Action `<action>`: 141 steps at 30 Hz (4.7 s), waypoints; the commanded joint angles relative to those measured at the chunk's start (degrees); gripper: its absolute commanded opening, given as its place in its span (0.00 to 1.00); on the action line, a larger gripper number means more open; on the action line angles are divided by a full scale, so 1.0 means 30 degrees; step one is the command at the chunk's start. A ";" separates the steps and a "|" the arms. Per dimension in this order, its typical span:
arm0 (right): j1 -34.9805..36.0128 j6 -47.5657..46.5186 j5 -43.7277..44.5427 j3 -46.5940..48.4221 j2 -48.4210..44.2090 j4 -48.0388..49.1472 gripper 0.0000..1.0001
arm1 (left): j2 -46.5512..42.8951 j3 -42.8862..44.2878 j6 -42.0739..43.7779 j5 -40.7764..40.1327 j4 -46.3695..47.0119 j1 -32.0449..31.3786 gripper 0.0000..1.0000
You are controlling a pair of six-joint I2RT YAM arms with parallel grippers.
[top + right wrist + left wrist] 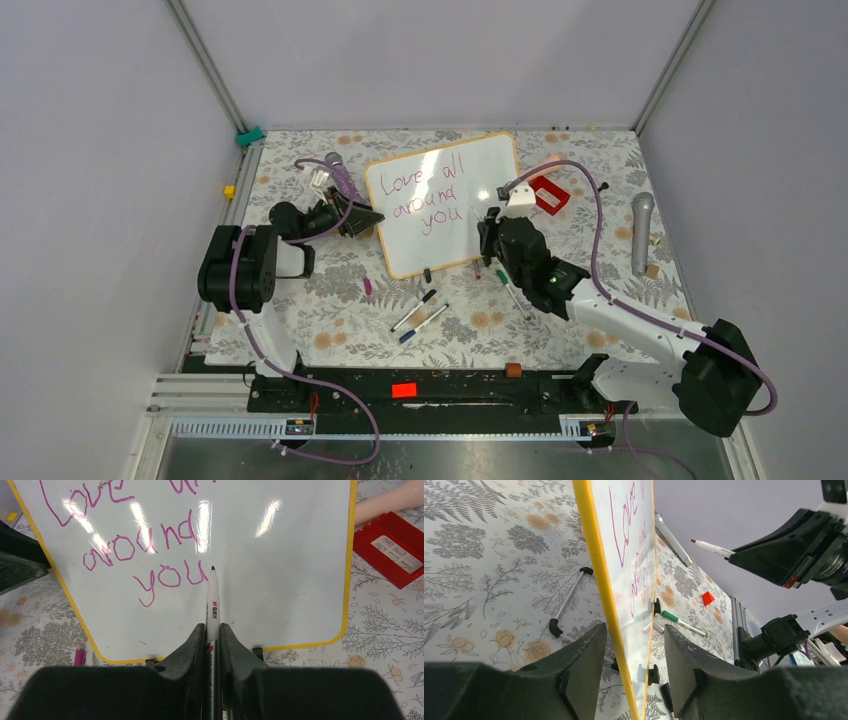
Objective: Write a sentence on the whiteboard
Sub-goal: Write a sentence on the whiteboard, then pick up the pen cap from the center of the board, then insert the whiteboard marker without the cap into the pen cap.
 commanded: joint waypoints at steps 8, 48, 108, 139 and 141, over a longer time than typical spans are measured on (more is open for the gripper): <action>-0.0159 0.0183 0.0292 -0.2322 -0.1532 0.2957 0.00 | -0.5237 -0.3754 0.1096 -0.3493 0.0966 0.1549 0.97; -0.0168 0.1520 -0.0873 -0.0095 -0.2171 -0.3970 0.00 | -1.6750 -0.4131 0.1024 -2.2182 -2.9144 -0.3819 0.65; -0.0165 0.2185 -0.0989 -0.1323 -0.3373 -0.2781 0.00 | -0.7519 0.0396 0.0770 -2.4812 -3.4506 -0.9600 0.07; 0.8066 -0.0917 -0.3794 -0.2774 0.1154 1.0461 0.00 | -2.1591 -0.1369 -1.1406 -2.1192 -3.6500 -0.6914 0.00; 0.8358 -0.0979 -0.3546 -0.2326 0.1713 1.0334 0.00 | -2.1421 -0.1402 -1.1628 -2.0574 -3.6223 -0.6857 0.00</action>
